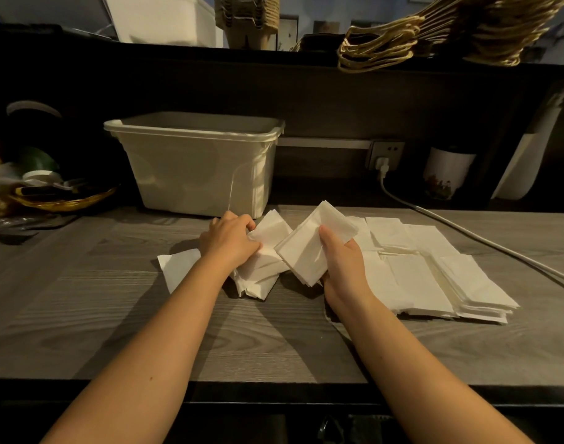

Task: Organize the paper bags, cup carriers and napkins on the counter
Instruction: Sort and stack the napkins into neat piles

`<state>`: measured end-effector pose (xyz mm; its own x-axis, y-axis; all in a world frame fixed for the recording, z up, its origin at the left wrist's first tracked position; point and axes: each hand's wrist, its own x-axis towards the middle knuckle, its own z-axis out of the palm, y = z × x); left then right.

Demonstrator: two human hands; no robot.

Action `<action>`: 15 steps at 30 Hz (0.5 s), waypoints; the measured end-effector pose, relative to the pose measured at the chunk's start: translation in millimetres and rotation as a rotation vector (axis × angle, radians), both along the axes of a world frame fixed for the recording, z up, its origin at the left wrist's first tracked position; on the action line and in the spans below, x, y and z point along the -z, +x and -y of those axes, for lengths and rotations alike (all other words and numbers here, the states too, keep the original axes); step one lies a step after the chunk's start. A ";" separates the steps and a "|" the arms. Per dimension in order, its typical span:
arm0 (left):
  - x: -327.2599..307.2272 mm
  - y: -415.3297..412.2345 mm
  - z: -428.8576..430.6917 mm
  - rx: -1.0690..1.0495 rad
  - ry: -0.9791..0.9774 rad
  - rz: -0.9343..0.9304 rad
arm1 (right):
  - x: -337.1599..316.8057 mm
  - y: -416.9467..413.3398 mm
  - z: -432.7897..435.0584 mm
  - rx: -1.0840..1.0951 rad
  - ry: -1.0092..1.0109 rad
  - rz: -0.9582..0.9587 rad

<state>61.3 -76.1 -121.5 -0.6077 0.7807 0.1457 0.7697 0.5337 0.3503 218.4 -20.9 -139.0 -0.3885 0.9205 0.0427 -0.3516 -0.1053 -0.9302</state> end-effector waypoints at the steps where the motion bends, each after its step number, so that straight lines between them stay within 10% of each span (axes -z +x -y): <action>1: 0.3 -0.1 -0.7 0.013 0.035 0.029 | -0.1 -0.1 0.0 -0.001 0.003 -0.002; 15: -21.7 18.2 3.5 0.115 0.586 0.515 | -9.1 -1.0 4.6 -0.204 -0.066 -0.161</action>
